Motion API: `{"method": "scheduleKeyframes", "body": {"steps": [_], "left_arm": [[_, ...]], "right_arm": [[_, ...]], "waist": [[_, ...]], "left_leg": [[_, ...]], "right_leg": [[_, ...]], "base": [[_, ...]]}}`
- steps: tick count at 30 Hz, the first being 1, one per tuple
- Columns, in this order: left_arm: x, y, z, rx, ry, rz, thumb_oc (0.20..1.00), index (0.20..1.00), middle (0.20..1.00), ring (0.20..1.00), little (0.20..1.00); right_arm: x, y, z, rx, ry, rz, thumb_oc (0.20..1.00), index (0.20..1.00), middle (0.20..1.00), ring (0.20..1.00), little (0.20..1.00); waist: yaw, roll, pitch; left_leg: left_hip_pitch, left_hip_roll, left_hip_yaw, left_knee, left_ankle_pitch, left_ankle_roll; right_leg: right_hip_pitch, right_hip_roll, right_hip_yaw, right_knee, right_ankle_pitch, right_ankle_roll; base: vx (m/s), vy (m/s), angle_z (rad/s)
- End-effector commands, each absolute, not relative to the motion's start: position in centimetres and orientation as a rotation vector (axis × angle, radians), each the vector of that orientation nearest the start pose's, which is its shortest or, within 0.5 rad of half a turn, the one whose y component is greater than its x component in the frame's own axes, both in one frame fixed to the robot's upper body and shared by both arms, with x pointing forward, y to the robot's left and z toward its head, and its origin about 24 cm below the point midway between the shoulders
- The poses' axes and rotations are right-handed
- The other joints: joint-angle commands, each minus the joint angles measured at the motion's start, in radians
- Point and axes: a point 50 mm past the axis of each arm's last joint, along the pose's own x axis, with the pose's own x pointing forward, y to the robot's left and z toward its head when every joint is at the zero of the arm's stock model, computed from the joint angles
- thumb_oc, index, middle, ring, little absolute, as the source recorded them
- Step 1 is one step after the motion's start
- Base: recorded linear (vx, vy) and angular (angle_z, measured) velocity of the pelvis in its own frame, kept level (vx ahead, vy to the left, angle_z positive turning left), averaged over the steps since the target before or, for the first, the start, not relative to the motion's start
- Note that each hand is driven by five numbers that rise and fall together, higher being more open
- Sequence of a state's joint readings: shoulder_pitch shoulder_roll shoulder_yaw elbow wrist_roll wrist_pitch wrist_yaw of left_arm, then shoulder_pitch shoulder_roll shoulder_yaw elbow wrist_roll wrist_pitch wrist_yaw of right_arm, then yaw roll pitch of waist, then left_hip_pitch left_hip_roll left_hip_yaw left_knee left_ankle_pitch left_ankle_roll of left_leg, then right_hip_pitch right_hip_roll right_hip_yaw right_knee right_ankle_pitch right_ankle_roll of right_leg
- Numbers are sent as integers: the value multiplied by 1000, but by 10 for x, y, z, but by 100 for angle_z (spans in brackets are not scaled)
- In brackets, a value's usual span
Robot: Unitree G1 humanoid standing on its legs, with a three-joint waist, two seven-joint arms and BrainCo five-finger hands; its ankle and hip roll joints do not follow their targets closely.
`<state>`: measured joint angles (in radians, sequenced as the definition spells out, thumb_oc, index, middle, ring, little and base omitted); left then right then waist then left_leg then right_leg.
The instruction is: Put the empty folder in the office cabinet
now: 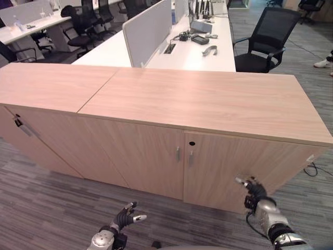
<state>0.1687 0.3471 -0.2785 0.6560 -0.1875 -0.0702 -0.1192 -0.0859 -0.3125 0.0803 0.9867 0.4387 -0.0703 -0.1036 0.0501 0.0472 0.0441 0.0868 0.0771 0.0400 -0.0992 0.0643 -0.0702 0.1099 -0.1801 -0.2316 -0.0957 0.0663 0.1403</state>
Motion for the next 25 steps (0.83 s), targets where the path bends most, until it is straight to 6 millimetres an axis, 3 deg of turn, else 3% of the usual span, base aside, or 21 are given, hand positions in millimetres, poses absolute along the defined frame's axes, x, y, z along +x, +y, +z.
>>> {"method": "scheduleKeyframes", "body": {"steps": [1, 3, 4, 5, 7, 14, 25], "left_arm": [[154, 213, -110, 179, 748, -166, 1000, 1000, 1000, 1000, 1000], [153, 213, -111, 179, 752, -157, 1000, 1000, 1000, 1000, 1000], [152, 213, -112, 179, 755, -153, 1000, 1000, 1000, 1000, 1000], [152, 213, -112, 179, 755, -153, 1000, 1000, 1000, 1000, 1000], [152, 213, -111, 171, 751, -143, 1000, 1000, 1000, 1000, 1000], [151, 215, -113, 169, 759, -116, 1000, 1000, 1000, 1000, 1000], [156, 216, -112, 142, 748, -94, 1000, 1000, 1000, 1000, 1000]], "right_arm": [[190, -252, -111, -23, 776, -293, 1000, 1000, 1000, 1000, 1000], [170, -247, -123, -34, 847, -267, 1000, 1000, 1000, 1000, 1000], [149, -242, -135, -33, 924, -255, 1000, 1000, 1000, 1000, 1000], [149, -242, -135, -33, 924, -255, 1000, 1000, 1000, 1000, 1000], [129, -237, -144, -31, 992, -236, 1000, 1000, 1000, 1000, 1000], [111, -232, -151, -1, 1042, -248, 1000, 1000, 1000, 1000, 1000], [108, -236, -151, -67, 1063, -212, 1000, 1000, 1000, 1000, 1000]], "waist": [[-6, -27, 25], [-17, -25, 26], [-28, -26, 28], [-28, -26, 28], [-42, -26, 33], [-65, -28, 36], [-86, -30, 40]], "left_leg": [[31, 17, 29, 30, -82, -19], [33, 18, 31, 28, -82, -19], [35, 19, 35, 27, -82, -18], [35, 19, 35, 27, -82, -18], [35, 21, 46, 23, -81, -18], [42, 23, 79, 19, -83, -19], [53, 33, 111, 15, -85, -22]], "right_leg": [[46, -49, -42, 16, -61, 54], [43, -48, -37, 16, -59, 53], [39, -47, -34, 15, -57, 53], [39, -47, -34, 15, -57, 53], [27, -46, -25, 14, -51, 54], [11, -44, -2, 10, -42, 57], [0, -37, 16, 8, -39, 55]], "base": [[-16, 3, -7], [-25, 3, -6], [0, 0, 0], [-28, -5, -4], [-39, -3, -15], [-16, 7, -19], [-3, 4, -10]]}}
